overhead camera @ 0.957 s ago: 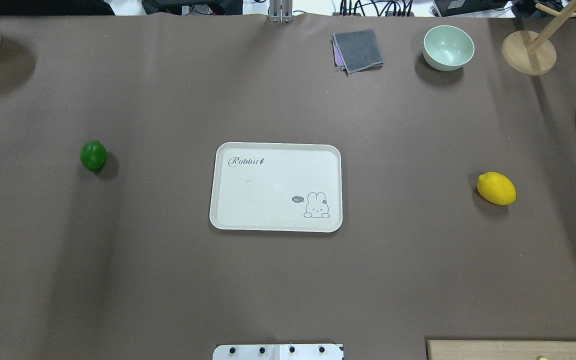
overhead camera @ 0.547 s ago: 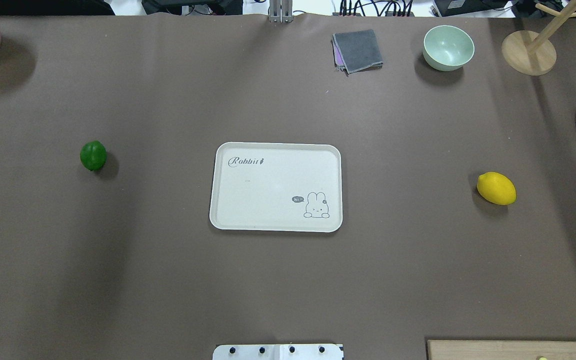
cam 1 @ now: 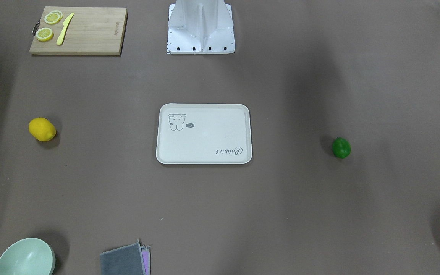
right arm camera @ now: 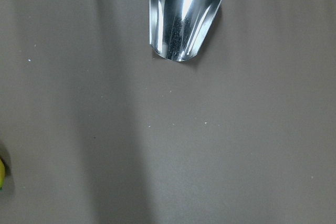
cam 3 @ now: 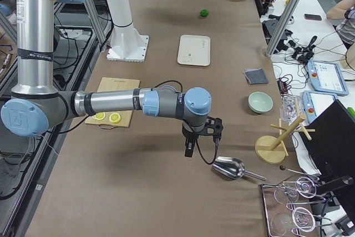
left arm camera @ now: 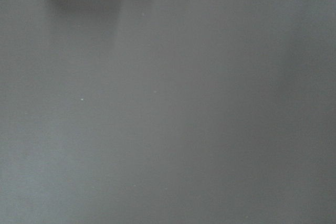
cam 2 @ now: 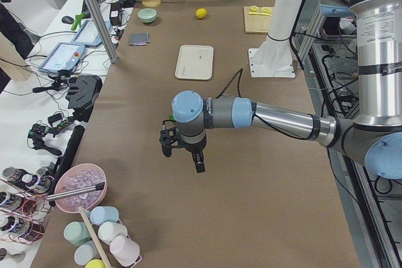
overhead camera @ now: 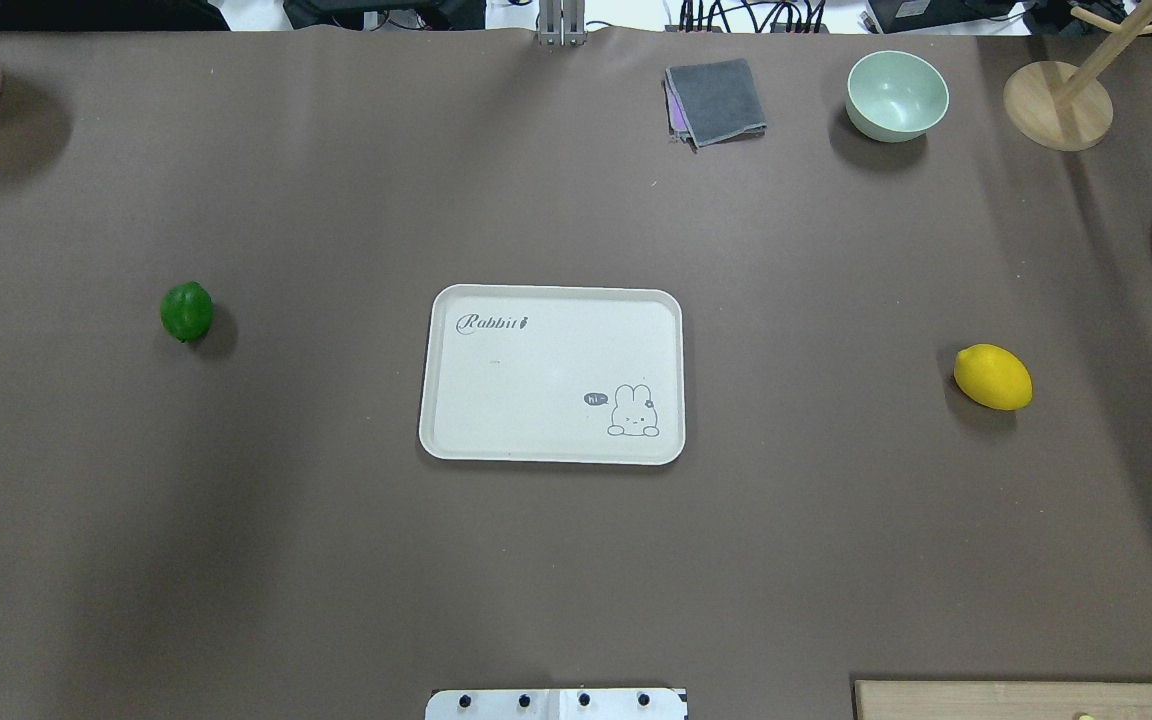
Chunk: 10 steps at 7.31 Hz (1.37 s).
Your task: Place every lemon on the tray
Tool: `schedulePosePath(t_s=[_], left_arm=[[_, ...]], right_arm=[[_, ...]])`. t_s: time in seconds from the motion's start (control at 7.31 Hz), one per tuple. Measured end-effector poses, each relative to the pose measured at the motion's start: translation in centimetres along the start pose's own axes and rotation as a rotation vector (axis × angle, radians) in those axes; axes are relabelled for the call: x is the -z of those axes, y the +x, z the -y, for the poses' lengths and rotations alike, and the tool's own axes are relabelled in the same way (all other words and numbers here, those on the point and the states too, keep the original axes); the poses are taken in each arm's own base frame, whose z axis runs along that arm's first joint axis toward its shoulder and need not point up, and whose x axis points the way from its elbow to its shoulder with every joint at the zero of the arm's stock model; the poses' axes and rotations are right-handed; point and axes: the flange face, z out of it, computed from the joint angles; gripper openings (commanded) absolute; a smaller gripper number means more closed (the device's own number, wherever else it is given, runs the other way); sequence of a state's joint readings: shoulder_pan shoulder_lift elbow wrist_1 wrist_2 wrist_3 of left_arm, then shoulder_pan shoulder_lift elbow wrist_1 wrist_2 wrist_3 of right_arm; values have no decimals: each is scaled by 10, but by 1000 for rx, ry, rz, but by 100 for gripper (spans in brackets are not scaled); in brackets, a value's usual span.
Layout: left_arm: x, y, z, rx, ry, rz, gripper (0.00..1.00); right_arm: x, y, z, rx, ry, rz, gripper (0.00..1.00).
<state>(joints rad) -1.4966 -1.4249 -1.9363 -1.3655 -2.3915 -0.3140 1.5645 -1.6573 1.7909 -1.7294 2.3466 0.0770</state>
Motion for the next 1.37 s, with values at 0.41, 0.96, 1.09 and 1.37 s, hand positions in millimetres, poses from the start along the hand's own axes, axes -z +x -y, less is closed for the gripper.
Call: schedulePosePath(t_s=[0.41,0.96,1.09,1.37], left_arm=[[-38,123,2,95,8,-45,96],[-66,211,19,142,-32,-51,93],[-75,243,30,178,-41,-48,93],[-95,291,32,159,-40,-29,94]], right_arm=[[-12,-36,4,81,-3,21,99],[-31,-127,5,201,-41,73,99],[-38,-151,6,255,-29,58,99],[-59,-191,4,341,-10,35,99]])
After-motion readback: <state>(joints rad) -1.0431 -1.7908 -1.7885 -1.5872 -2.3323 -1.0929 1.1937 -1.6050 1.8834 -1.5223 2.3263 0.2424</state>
